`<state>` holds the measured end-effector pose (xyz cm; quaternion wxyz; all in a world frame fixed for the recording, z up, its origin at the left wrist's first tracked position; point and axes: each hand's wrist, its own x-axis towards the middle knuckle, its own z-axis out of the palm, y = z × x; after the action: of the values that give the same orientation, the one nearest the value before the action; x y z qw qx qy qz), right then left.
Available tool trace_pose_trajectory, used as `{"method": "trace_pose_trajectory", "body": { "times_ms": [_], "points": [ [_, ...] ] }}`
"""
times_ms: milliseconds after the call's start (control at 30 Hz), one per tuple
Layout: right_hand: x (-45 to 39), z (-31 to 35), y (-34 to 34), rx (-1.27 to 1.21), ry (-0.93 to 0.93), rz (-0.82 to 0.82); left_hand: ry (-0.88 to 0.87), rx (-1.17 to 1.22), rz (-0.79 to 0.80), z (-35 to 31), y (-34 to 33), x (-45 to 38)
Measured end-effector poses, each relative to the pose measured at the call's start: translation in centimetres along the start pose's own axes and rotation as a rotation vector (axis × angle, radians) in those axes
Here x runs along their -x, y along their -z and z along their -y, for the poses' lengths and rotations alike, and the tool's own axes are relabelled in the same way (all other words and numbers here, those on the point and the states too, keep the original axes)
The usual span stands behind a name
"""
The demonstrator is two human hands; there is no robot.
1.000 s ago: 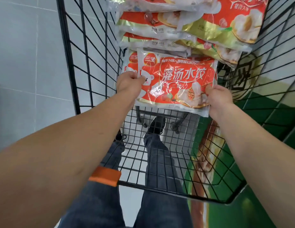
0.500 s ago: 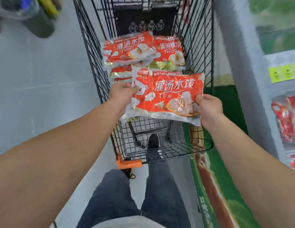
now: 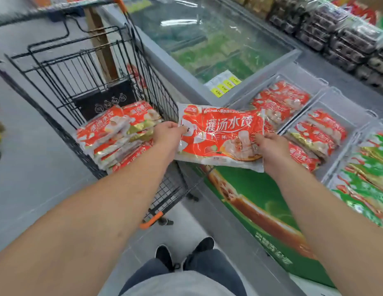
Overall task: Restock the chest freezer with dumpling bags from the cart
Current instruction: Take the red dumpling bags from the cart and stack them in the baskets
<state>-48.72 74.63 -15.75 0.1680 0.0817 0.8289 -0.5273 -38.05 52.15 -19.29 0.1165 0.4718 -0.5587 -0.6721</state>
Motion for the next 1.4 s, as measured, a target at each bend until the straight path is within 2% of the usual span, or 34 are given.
{"method": "trace_pose_trajectory", "body": {
  "times_ms": [400,667,900,1033,1200,1400],
  "points": [
    [-1.6,-5.0,19.0,-0.285,-0.063,-0.299,-0.105,-0.181,0.276,-2.5,-20.2,8.0],
    [-6.8,-8.9,29.0,-0.347,-0.090,-0.360,-0.190,-0.241,0.295,-2.6,-33.3,10.4],
    [-11.6,-9.6,33.2,-0.406,-0.165,-0.337,-0.194,-0.321,0.304,-3.2,-40.4,10.6],
    [-14.8,-10.4,34.3,-0.421,-0.194,-0.340,-0.250,-0.400,0.313,-3.1,-44.3,8.4],
    [-19.4,-10.9,35.0,-0.414,-0.254,-0.333,-0.236,-0.486,0.362,-2.7,-49.4,4.7],
    [-25.4,-13.4,32.5,-0.407,-0.428,-0.343,-0.233,-0.808,0.503,-1.0,-53.1,-2.4]
  ]
}}
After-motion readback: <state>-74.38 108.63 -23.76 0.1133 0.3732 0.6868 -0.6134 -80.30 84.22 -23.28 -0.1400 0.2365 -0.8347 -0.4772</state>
